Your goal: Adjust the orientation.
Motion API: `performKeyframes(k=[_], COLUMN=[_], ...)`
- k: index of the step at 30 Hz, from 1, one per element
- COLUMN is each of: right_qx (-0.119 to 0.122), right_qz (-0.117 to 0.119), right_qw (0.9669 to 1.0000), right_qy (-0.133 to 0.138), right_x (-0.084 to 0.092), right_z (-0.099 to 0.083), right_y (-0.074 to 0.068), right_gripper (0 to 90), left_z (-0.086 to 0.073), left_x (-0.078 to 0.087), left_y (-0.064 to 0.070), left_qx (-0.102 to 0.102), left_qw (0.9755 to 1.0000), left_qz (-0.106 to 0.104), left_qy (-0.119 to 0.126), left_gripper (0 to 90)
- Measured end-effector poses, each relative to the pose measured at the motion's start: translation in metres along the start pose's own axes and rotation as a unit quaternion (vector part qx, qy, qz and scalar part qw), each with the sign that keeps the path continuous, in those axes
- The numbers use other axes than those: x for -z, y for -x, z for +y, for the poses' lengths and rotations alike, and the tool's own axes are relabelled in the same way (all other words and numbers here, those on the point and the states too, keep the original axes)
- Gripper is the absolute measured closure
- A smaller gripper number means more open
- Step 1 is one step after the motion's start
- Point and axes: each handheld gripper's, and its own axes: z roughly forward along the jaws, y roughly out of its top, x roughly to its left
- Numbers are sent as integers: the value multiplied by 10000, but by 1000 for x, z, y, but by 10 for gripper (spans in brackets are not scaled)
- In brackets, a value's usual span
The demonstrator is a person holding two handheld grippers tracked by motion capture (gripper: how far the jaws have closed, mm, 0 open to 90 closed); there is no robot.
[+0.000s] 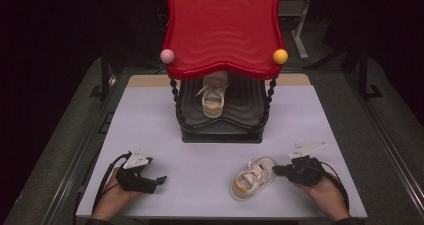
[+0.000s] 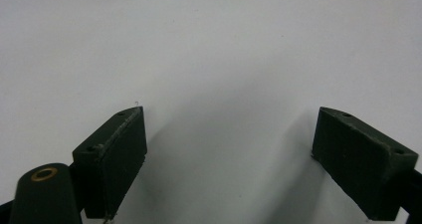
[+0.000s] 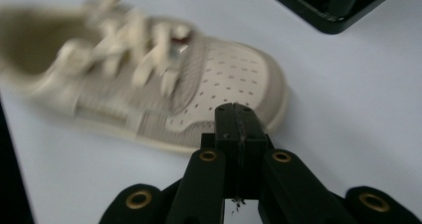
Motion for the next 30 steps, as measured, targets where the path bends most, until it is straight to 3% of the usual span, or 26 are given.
performKeyframes(k=[4, 10, 19, 23, 27, 30], right_qx=[-24, 79, 129, 138, 181, 404], right_qz=[-8, -42, 151, 263, 657, 1117], right_qw=[10000, 10000, 9998, 9994, 9965, 9909], right_qy=[46, 37, 46, 149, 484, 630], right_x=[-7, -16, -30, -25, -4, 9], right_z=[9, 19, 31, 31, 30, 30], right_y=[10, 14, 15, 16, 13, 2], right_gripper=[896, 896, 896, 893, 819, 750], left_z=[0, 0, 0, 0, 0, 0], left_x=[0, 0, 0, 0, 0, 0], left_y=[0, 0, 0, 0, 0, 0], left_qx=[3, 14, 13, 9, 11, 8], left_qw=[10000, 10000, 10000, 10000, 10000, 10000], left_qz=[-2, -9, -11, -6, -7, -7], left_qy=[0, -4, -7, -2, -4, -4], left_gripper=[133, 133, 133, 132, 133, 132])
